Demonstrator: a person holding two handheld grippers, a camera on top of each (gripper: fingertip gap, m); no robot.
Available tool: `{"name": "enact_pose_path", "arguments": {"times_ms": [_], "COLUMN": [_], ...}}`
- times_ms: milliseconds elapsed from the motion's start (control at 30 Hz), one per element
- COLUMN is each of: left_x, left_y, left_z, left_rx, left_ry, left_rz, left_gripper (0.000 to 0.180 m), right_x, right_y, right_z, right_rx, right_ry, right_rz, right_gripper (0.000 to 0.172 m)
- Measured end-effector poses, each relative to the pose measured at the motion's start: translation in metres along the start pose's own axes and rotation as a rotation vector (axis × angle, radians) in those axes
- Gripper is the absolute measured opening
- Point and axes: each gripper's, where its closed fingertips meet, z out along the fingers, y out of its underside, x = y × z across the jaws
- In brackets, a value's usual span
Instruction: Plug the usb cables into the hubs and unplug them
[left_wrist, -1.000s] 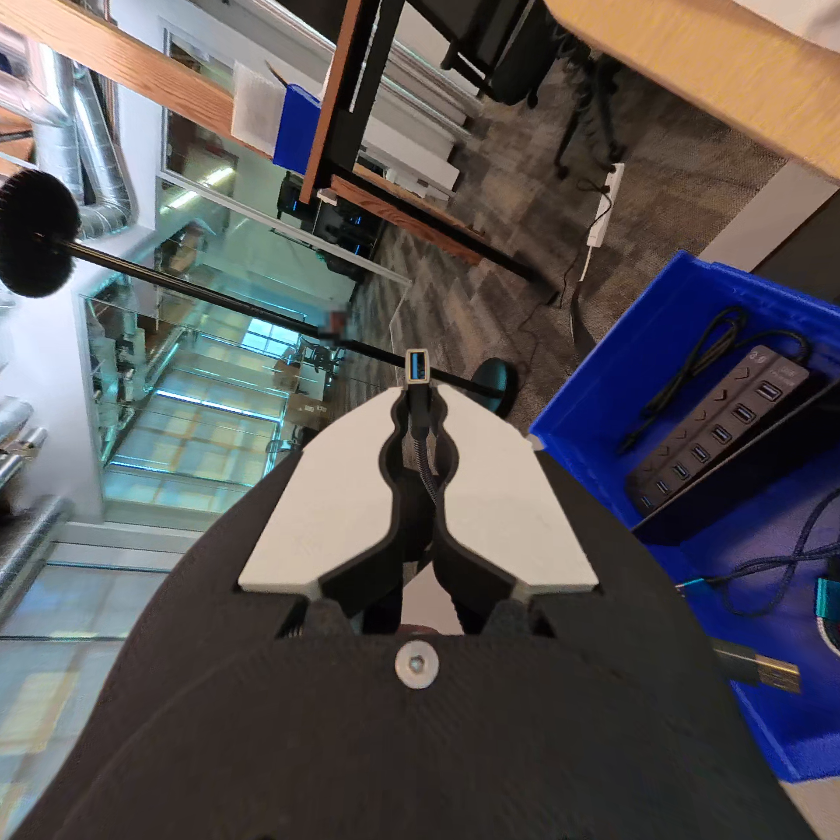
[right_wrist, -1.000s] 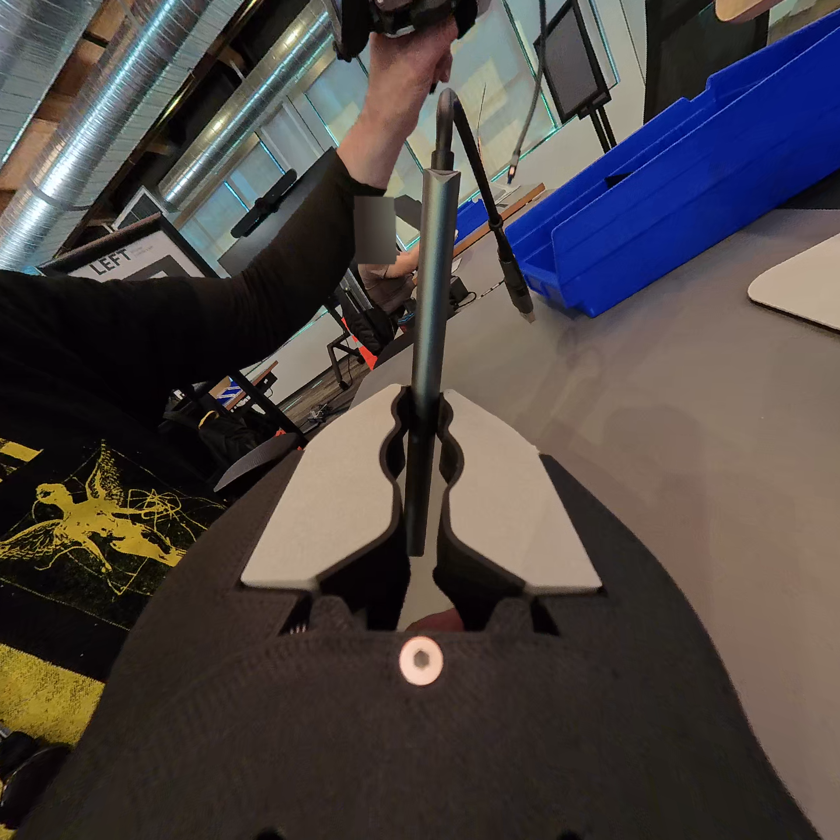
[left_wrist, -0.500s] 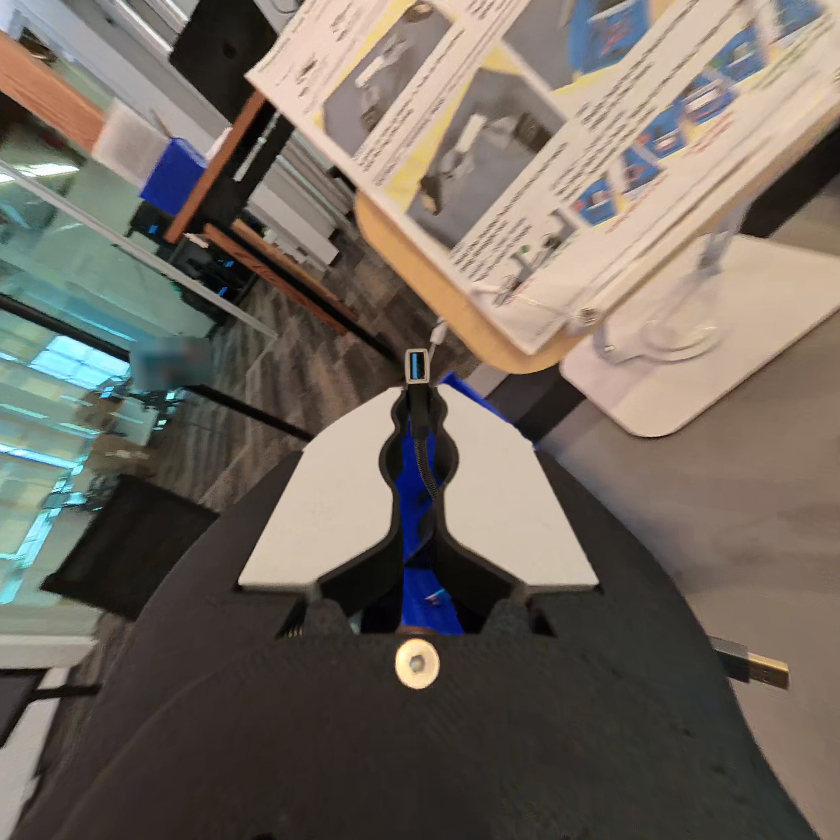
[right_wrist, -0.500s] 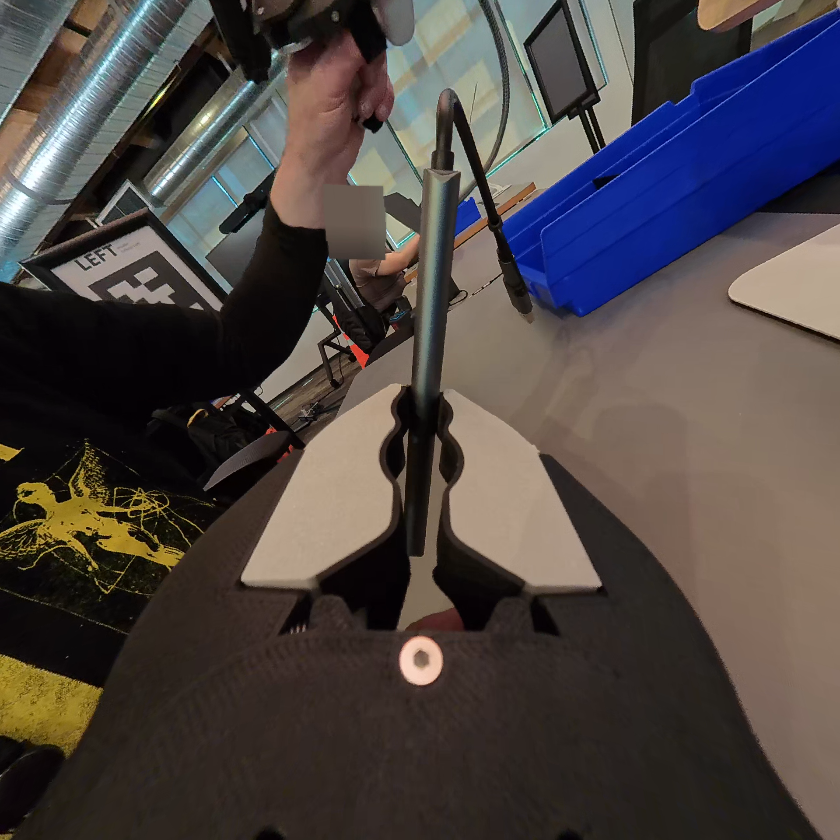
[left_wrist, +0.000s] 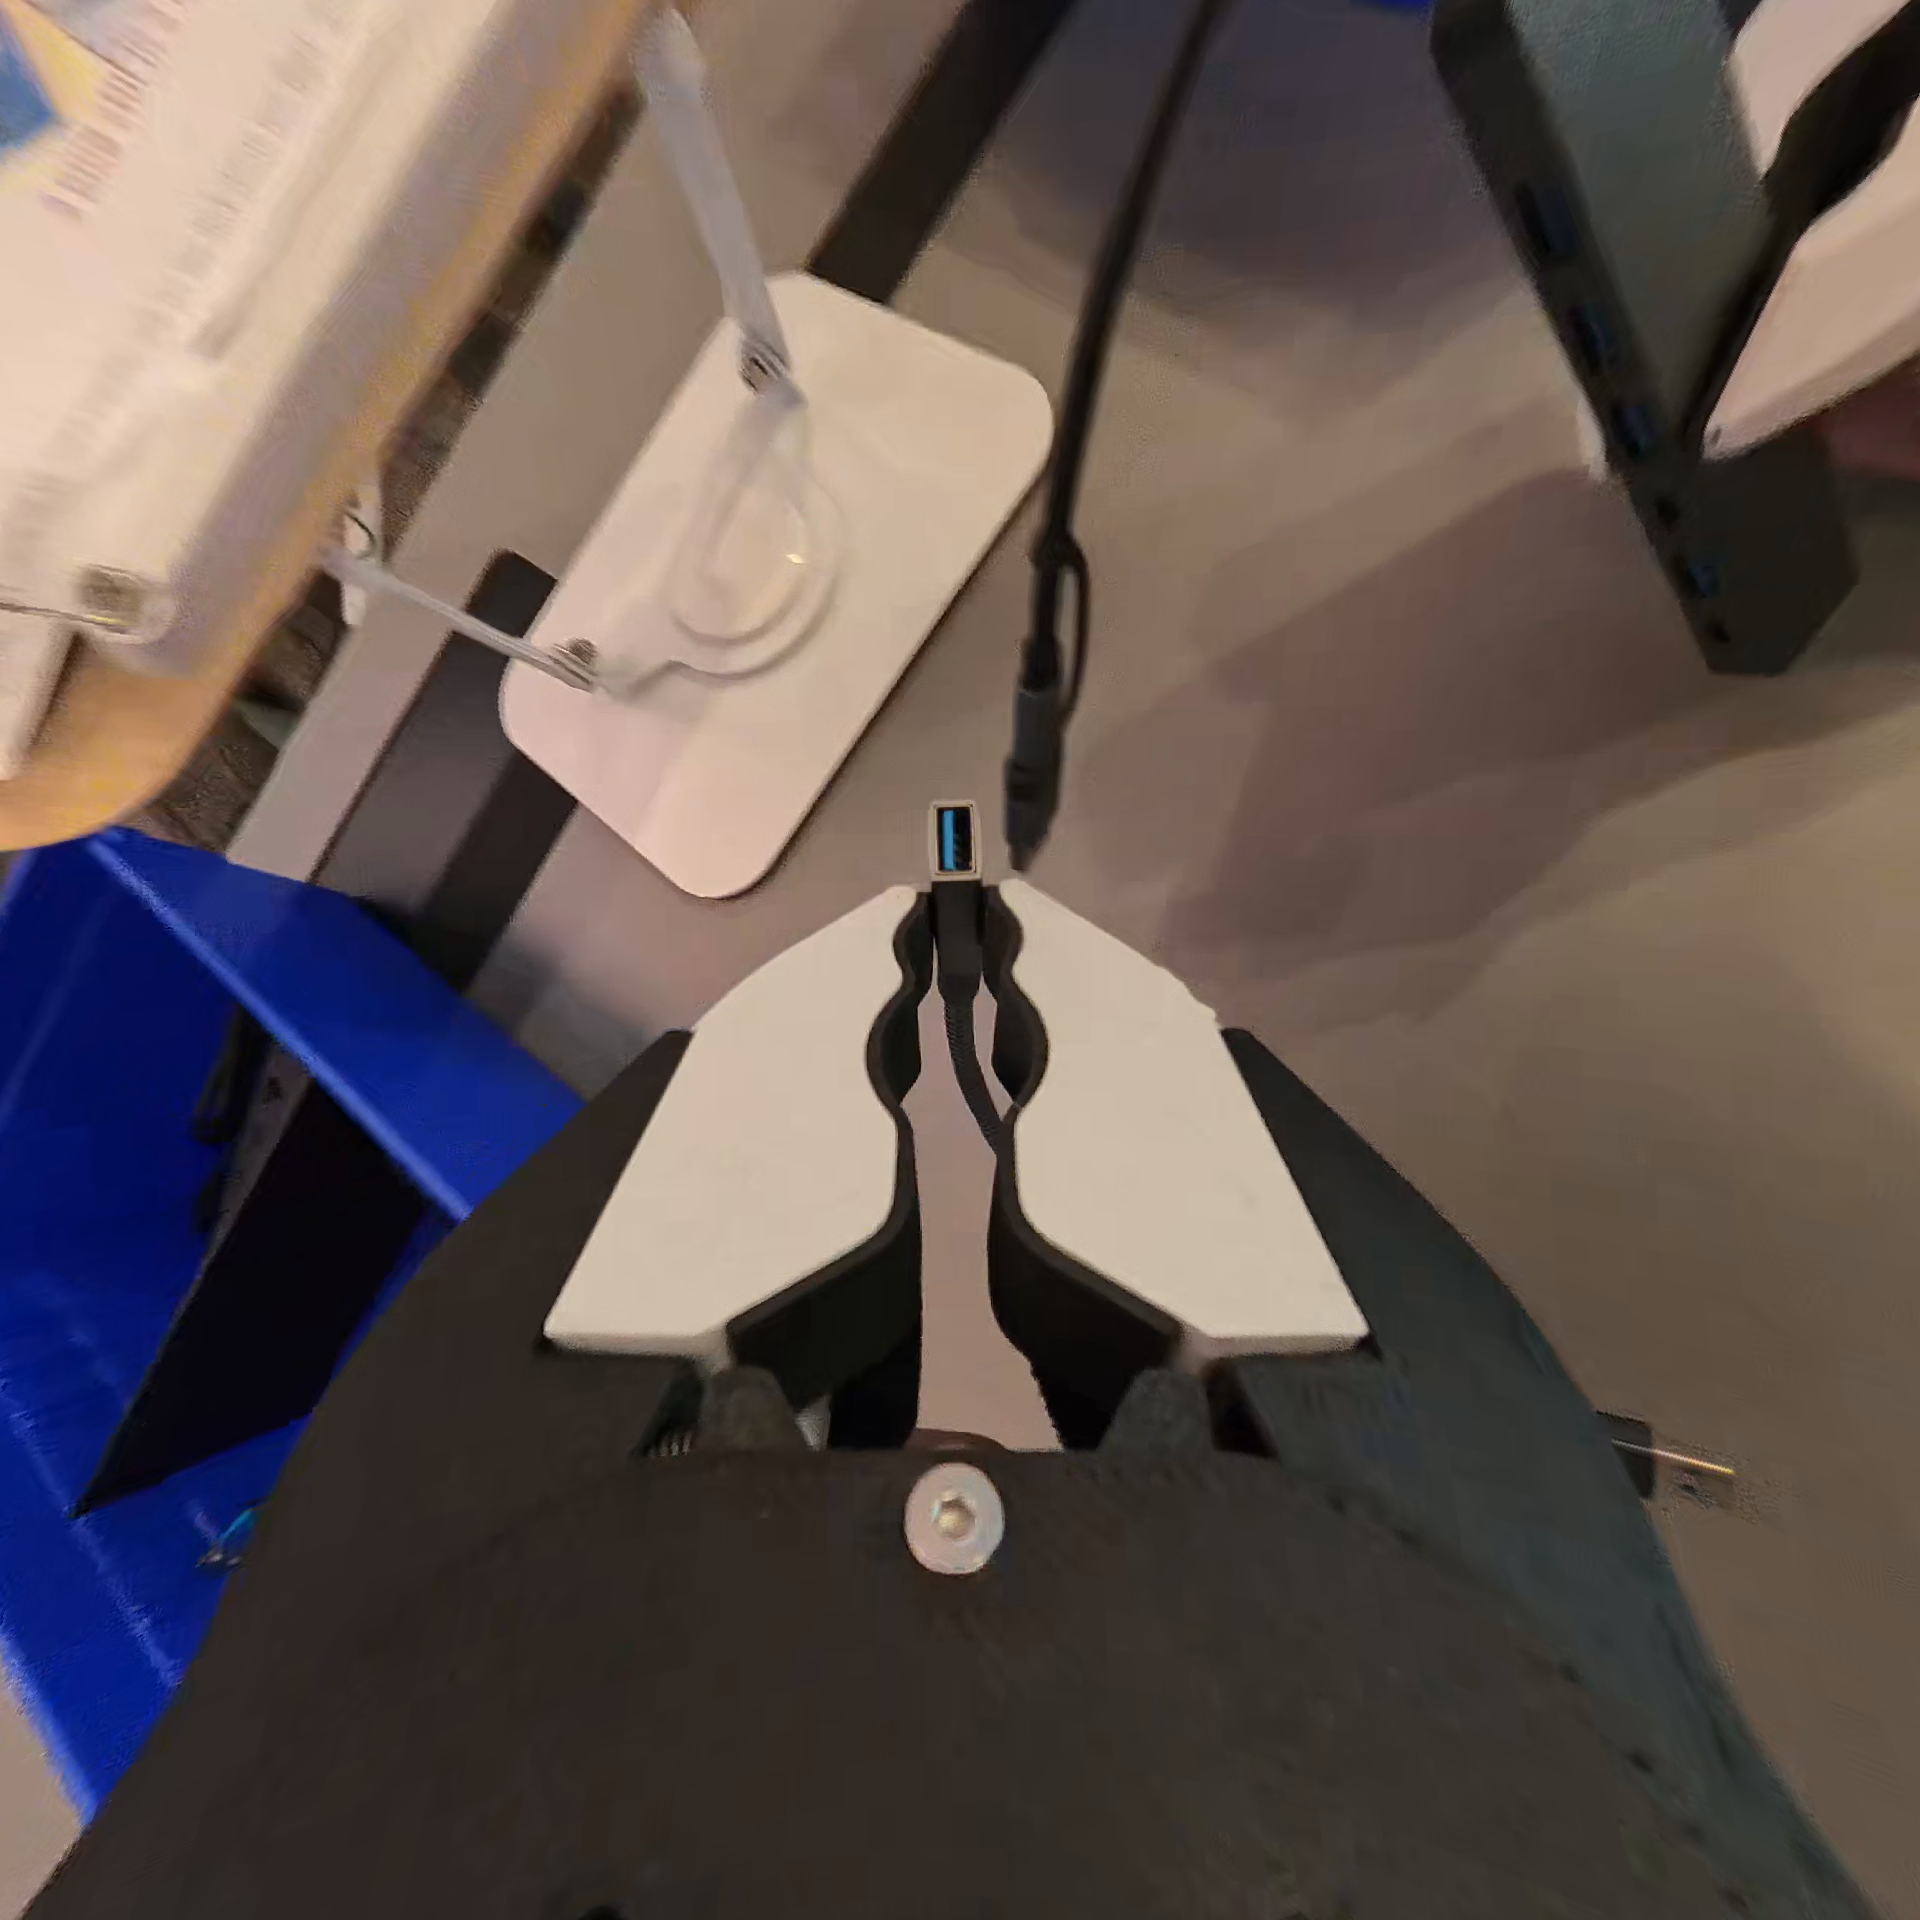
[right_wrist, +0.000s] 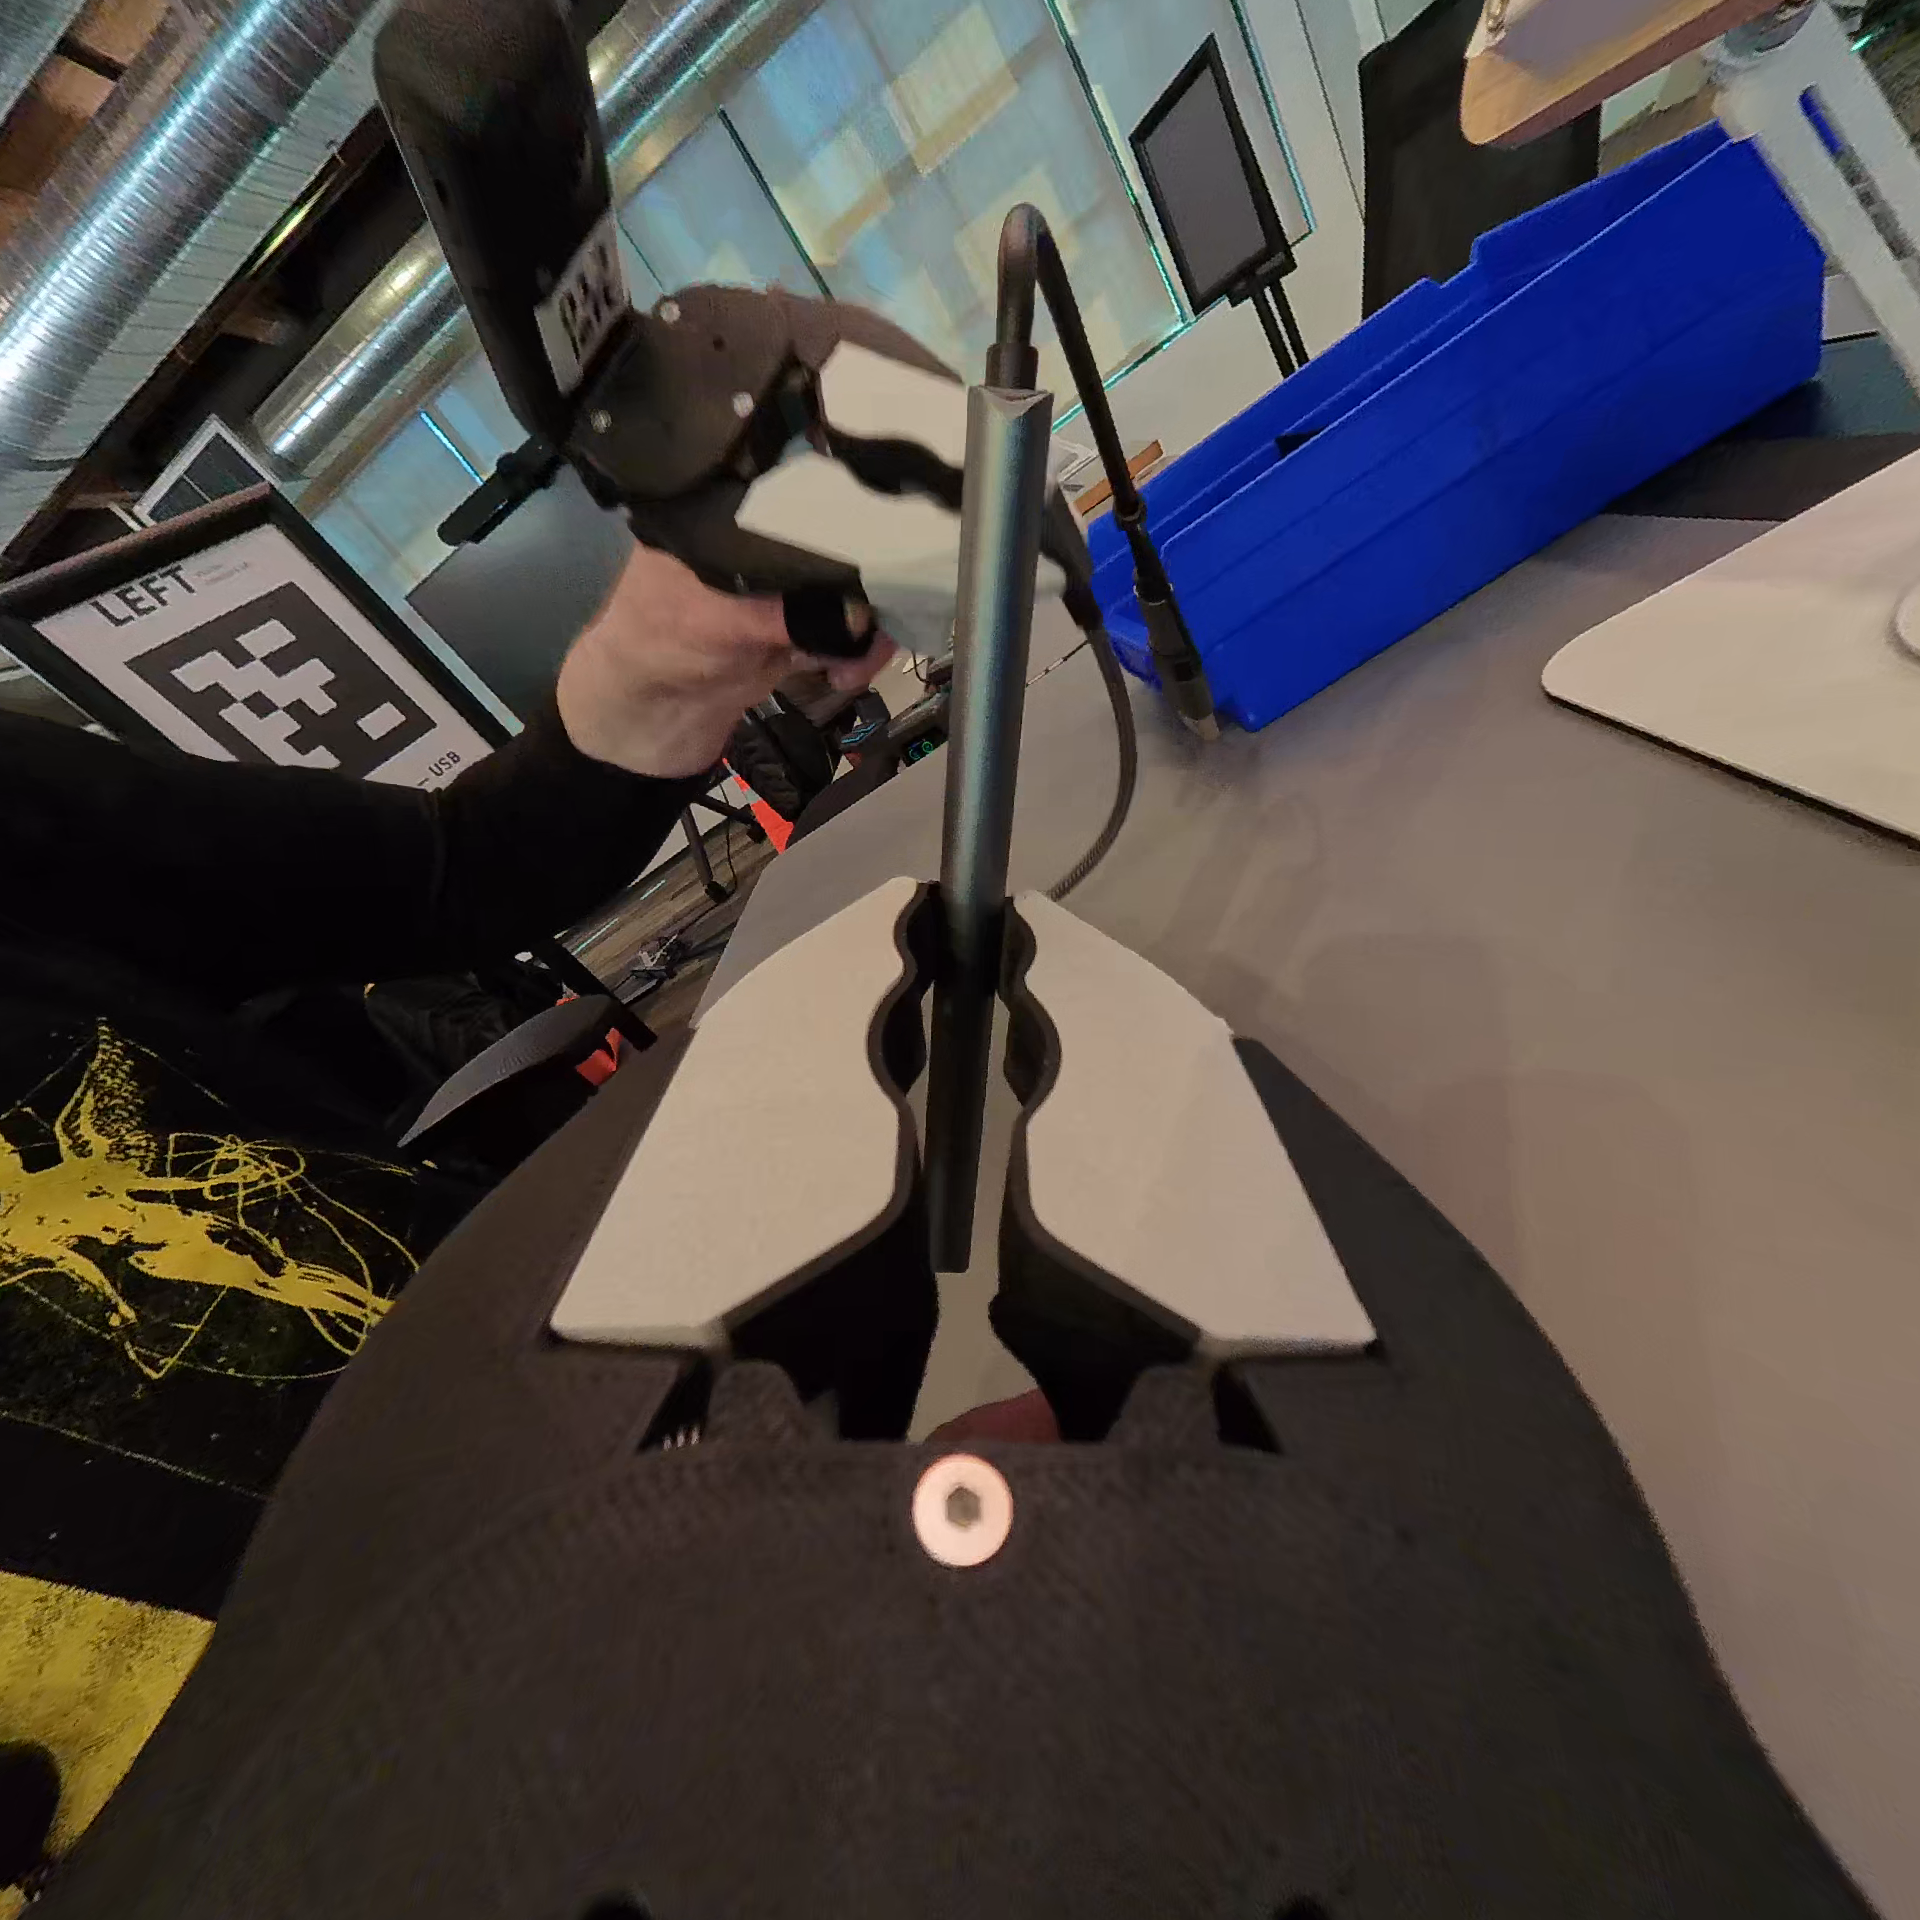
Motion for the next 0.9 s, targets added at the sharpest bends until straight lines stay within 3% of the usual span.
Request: {"name": "enact_pose_path", "arguments": {"times_ms": [267, 500, 600, 767, 900], "left_x": [0.018, 0.018, 0.021, 0.018, 0.015], "left_y": [0.026, 0.04, 0.041, 0.039, 0.029], "left_z": [0.049, 0.078, 0.081, 0.076, 0.05], "left_rx": [-0.126, -0.136, -0.114, -0.056, 0.034], "left_ry": [0.034, 0.083, 0.129, 0.145, 0.109], "left_rz": [-0.03, -0.149, -0.189, -0.193, -0.115], "left_gripper": [0.009, 0.01, 0.016, 0.045, 0.048], "right_x": [0.004, 0.009, 0.011, 0.011, 0.012], "right_y": [-0.001, -0.003, -0.003, -0.002, -0.003], "right_z": [-0.005, -0.01, -0.011, -0.011, -0.013], "right_rx": [0.006, 0.016, 0.018, 0.016, 0.021], "right_ry": [0.016, 0.032, 0.034, 0.037, 0.042], "right_rz": [-0.003, 0.0, 0.002, 0.001, 0.0], "right_gripper": [0.01, 0.01, 0.01, 0.01, 0.01]}}
